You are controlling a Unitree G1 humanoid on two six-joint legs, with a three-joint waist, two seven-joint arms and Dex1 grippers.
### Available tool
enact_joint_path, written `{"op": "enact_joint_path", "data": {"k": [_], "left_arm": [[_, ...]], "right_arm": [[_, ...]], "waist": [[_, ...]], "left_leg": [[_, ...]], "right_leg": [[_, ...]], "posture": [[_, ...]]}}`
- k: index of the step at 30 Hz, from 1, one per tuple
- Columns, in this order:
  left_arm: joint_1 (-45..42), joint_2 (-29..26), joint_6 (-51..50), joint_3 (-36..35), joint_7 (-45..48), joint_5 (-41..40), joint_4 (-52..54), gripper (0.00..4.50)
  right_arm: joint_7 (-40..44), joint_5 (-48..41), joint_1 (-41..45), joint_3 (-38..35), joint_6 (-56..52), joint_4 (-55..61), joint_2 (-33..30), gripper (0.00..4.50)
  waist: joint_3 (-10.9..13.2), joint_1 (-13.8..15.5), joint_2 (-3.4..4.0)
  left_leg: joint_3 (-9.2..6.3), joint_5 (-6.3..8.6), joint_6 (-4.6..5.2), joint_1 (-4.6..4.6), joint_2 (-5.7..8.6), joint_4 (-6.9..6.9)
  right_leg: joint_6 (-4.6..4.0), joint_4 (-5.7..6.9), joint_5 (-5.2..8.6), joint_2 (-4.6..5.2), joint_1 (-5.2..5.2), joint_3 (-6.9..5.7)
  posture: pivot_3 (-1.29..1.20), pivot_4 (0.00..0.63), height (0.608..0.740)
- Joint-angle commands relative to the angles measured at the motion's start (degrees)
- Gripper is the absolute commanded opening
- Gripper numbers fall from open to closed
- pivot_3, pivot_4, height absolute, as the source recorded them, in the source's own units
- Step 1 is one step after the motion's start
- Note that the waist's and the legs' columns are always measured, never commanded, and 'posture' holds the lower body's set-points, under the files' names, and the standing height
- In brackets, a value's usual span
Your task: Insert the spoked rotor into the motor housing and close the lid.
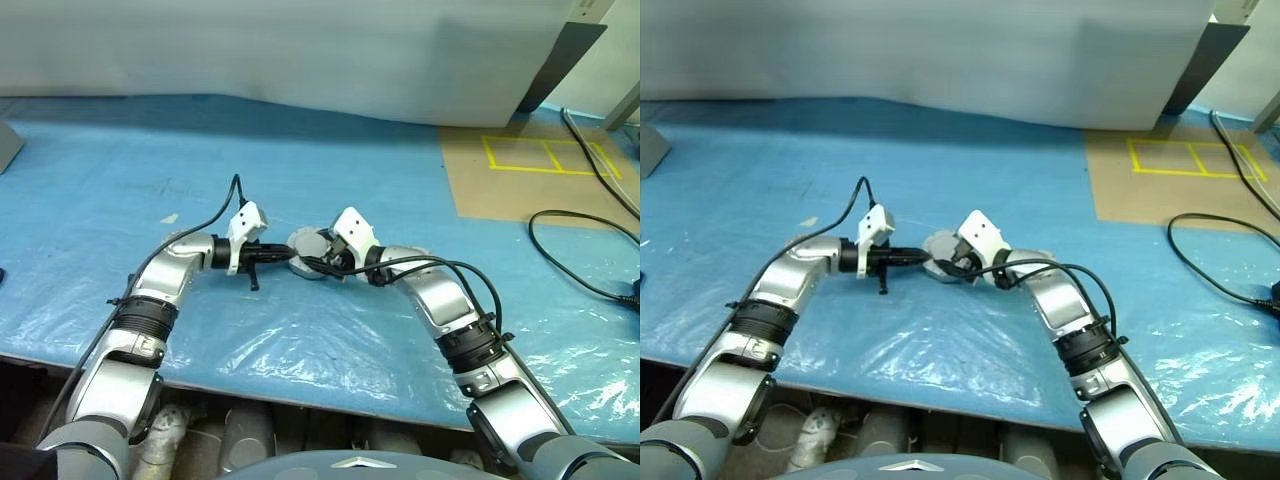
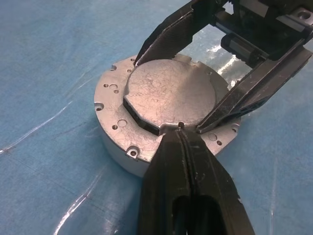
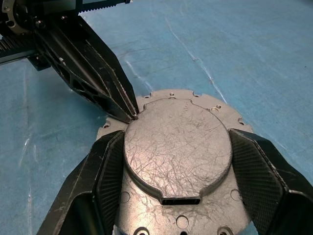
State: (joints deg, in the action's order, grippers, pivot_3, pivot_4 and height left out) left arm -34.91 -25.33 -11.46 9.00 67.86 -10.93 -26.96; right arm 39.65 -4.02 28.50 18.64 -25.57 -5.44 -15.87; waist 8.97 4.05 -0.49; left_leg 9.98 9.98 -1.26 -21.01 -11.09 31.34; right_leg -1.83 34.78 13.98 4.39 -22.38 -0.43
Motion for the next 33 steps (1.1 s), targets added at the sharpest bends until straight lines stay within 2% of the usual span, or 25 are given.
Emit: {"op": "enact_joint_path", "data": {"k": [1,4,6,9,14,17,20,26,29,33], "left_arm": [[0.00,0.39,1.49,1.15,-0.98,2.01,-1.49,0.00],[0.53,0.54,2.55,1.65,-0.76,2.70,-1.50,0.00],[0.51,0.67,2.79,1.64,-0.75,2.78,-1.74,0.00],[0.23,0.83,3.15,1.72,-0.76,2.97,-2.22,0.00],[-0.21,0.94,3.79,1.81,-0.52,3.16,-3.04,0.00],[-0.23,0.91,4.00,1.77,-0.52,3.16,-3.26,0.00],[-0.03,0.76,4.16,1.75,-0.50,3.18,-3.27,0.00],[0.19,0.52,4.40,1.75,-0.58,3.25,-3.21,0.00],[0.25,0.46,4.54,1.70,-0.64,3.29,-3.26,0.00],[0.16,0.41,4.56,1.72,-0.57,3.34,-3.29,0.00]], "right_arm": [[0.08,1.27,-2.54,1.47,-3.46,-2.48,-0.63,2.94],[1.38,0.72,-3.54,1.69,-1.96,-0.69,-1.15,2.94],[1.98,-0.46,-3.76,0.85,-1.74,0.77,-1.08,3.65],[4.56,-3.19,-3.29,-0.19,-5.62,4.77,-2.02,4.48],[5.95,-9.76,-0.68,-7.88,-8.57,7.69,-2.28,4.48],[5.39,-17.03,-0.05,-14.67,-13.37,11.33,-1.18,4.48],[4.81,-20.64,-1.30,-17.45,-17.78,13.66,-1.95,4.48],[0.44,-27.73,-3.69,-25.25,-33.46,7.34,-2.44,4.48],[0.05,-30.72,-5.77,-26.20,-38.93,6.08,-1.60,4.48],[-1.38,-33.20,-7.65,-25.33,-41.07,9.12,1.32,4.48]], "waist": [[-0.02,0.04,0.00],[-0.03,0.15,0.01],[-0.03,0.33,0.01],[-0.03,0.44,0.01],[-0.02,0.58,0.02],[0.01,0.71,0.03],[0.00,0.93,0.03],[0.00,1.34,0.03],[0.01,1.45,0.03],[-0.01,1.47,0.08]], "left_leg": [[0.00,0.00,0.00,0.01,0.01,0.00],[0.00,0.00,0.00,0.02,0.03,0.00],[0.00,0.00,0.00,0.02,0.05,-0.02],[0.00,0.00,0.00,-0.02,0.07,-0.08],[0.00,0.01,0.01,-0.05,0.06,-0.10],[0.00,0.01,0.01,-0.15,0.07,-0.09],[0.00,0.00,0.01,-0.19,0.07,-0.10],[0.03,0.00,0.00,-0.21,0.07,-0.17],[0.04,0.00,0.00,-0.24,0.07,-0.18],[0.04,0.00,0.00,-0.21,0.04,-0.23]], "right_leg": [[0.00,0.00,0.00,0.01,0.01,0.00],[0.01,-0.02,0.00,0.04,0.04,0.00],[0.01,-0.04,0.01,0.05,0.04,0.00],[0.02,-0.09,0.01,0.06,0.02,0.00],[0.02,-0.09,0.01,0.06,-0.02,0.00],[0.02,-0.08,0.01,0.06,-0.12,0.00],[0.02,-0.08,0.01,0.07,-0.18,0.01],[0.01,-0.08,0.01,0.05,-0.23,0.01],[0.01,-0.09,0.02,0.06,-0.26,0.00],[-0.01,-0.07,0.03,0.04,-0.31,0.01]], "posture": [[0.00,0.150,0.740],[0.00,0.150,0.740],[0.00,0.150,0.740],[0.00,0.150,0.740],[0.00,0.150,0.740],[0.00,0.150,0.740],[0.00,0.150,0.740],[0.00,0.150,0.740],[0.00,0.150,0.740],[0.00,0.150,0.740]]}}
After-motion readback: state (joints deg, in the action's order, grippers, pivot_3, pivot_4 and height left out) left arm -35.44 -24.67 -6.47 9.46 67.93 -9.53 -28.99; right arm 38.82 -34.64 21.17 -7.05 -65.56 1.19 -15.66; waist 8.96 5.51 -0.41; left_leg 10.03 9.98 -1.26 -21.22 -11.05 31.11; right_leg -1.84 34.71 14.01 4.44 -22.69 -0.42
